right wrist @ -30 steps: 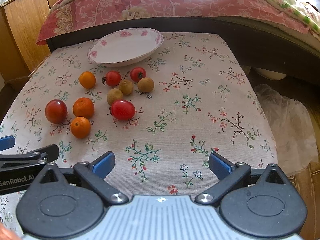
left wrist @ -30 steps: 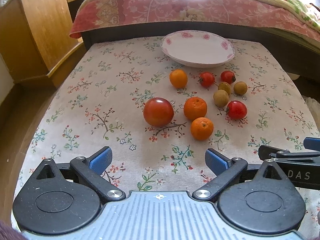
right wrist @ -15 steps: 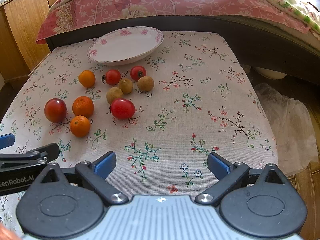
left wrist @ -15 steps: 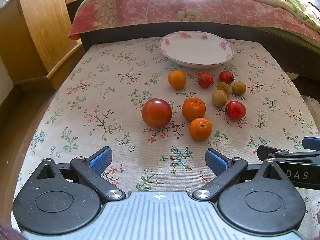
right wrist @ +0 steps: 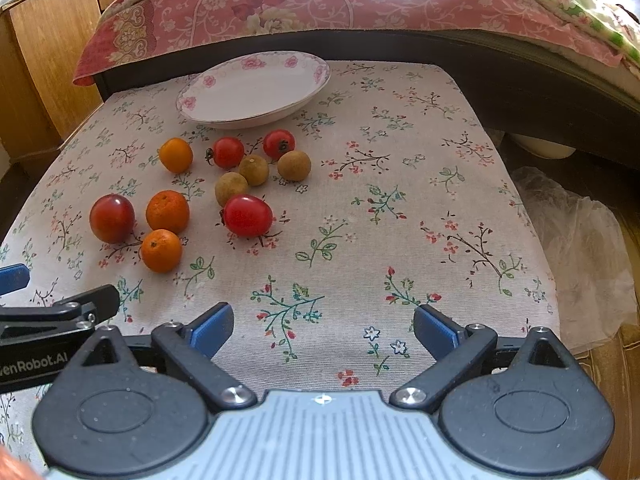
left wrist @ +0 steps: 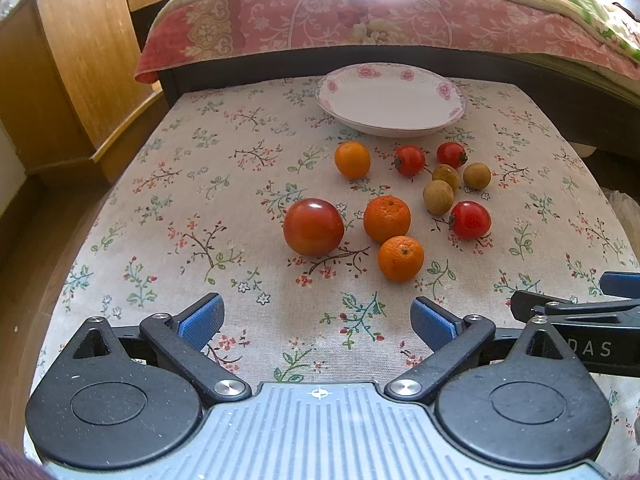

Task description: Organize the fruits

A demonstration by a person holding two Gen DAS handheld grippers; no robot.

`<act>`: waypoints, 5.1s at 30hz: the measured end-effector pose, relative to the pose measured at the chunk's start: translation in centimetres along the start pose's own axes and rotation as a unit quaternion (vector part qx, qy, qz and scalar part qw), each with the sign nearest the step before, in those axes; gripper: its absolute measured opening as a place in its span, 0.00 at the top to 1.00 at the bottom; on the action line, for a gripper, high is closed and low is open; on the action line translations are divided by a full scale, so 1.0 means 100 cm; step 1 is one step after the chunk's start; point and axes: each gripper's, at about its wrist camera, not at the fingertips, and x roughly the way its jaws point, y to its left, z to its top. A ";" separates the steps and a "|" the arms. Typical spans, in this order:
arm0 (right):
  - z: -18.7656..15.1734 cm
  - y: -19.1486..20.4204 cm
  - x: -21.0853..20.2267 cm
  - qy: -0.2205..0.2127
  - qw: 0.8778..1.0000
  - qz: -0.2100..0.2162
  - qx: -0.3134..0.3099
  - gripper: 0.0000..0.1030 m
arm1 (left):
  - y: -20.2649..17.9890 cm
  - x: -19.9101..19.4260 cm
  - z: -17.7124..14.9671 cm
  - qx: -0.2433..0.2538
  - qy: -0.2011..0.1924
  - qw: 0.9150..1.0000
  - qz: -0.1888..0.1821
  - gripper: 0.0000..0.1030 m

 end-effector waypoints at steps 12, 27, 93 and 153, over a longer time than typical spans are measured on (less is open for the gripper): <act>0.010 0.007 0.005 -0.009 0.999 0.024 -0.024 0.10 | 0.006 0.002 0.005 0.007 -0.021 1.000 -0.006 0.02; 0.018 0.015 0.016 -0.004 0.999 0.042 -0.029 0.16 | 0.012 0.010 0.010 0.008 -0.019 1.000 -0.010 0.02; 0.067 0.017 0.017 0.012 0.977 0.170 -0.125 0.70 | 0.026 0.063 0.048 0.063 0.035 0.995 -0.075 0.52; 0.164 -0.004 0.088 -0.039 0.986 0.143 -0.083 0.68 | -0.017 0.095 0.140 0.065 -0.033 0.992 -0.105 0.49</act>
